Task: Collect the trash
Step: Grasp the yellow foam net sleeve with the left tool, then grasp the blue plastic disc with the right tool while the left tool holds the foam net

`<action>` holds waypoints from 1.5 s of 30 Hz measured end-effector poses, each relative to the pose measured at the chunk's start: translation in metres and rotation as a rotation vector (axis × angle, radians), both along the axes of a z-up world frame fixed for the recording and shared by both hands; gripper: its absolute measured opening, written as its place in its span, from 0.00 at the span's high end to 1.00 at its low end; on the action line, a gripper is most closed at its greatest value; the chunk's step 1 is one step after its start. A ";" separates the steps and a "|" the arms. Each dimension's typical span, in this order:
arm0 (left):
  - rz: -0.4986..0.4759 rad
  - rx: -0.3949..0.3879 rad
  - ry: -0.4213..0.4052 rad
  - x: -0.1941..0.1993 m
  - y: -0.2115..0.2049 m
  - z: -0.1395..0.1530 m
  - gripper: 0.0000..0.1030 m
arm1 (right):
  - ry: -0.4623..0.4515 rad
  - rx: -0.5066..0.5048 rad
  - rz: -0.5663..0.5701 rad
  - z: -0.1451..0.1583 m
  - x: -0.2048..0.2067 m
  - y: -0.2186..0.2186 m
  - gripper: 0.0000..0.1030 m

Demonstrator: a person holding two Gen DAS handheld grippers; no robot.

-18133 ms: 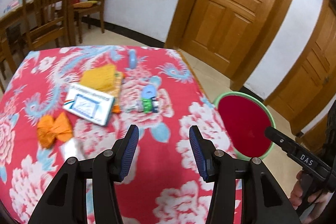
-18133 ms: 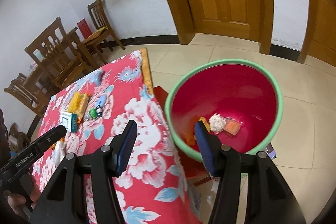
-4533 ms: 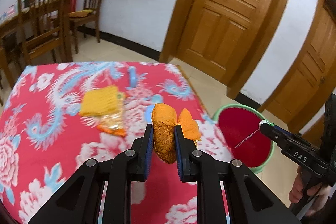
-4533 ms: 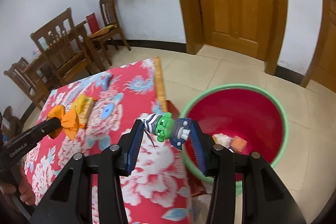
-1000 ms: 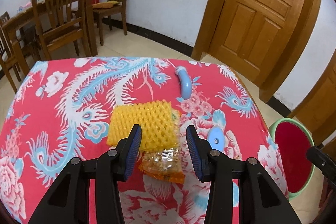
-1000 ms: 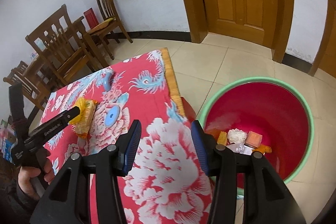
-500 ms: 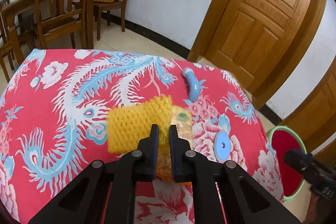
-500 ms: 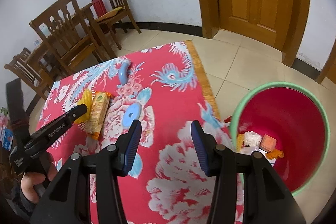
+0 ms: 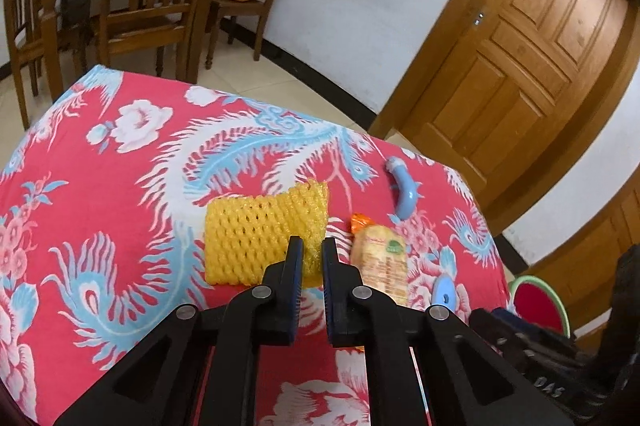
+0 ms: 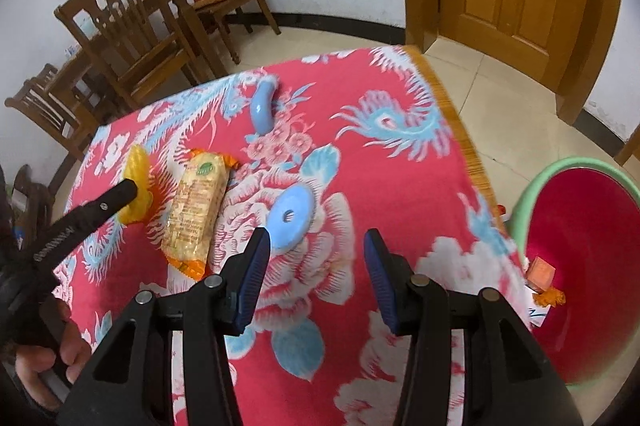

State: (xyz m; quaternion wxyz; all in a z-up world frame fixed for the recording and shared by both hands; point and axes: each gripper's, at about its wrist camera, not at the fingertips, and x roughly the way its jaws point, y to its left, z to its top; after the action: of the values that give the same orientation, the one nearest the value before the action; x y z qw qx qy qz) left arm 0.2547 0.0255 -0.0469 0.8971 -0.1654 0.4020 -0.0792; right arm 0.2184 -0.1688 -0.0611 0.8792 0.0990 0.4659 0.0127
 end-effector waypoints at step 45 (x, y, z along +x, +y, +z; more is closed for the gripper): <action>0.007 -0.038 -0.047 -0.009 0.006 0.011 0.91 | -0.070 -0.059 -0.005 0.013 -0.019 0.001 0.66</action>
State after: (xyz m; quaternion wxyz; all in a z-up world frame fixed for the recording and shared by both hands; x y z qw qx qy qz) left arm 0.2461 0.0317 -0.0354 0.9032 -0.1822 0.3787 -0.0874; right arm 0.1996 -0.1682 -0.0480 0.8976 0.0736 0.4347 0.0003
